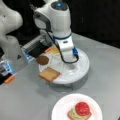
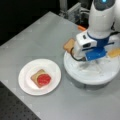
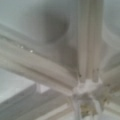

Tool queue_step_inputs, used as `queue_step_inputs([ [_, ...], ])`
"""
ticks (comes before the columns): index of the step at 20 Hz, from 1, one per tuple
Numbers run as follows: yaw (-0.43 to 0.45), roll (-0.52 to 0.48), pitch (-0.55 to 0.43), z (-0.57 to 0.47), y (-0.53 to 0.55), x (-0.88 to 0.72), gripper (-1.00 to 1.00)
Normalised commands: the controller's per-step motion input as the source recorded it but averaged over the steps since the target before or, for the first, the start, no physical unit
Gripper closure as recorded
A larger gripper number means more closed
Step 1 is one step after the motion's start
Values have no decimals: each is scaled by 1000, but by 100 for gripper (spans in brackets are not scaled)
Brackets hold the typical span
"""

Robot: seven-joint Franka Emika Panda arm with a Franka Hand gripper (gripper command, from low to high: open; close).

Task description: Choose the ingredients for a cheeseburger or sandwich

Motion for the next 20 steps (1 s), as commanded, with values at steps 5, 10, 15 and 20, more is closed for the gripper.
queue_step_inputs([
  [5,-420,-29,36,361,32,-163,-100],
  [10,-535,129,-63,326,-102,-114,-100],
  [15,-384,447,-62,187,-260,0,-100],
  [20,-157,477,117,224,-463,54,-100],
])
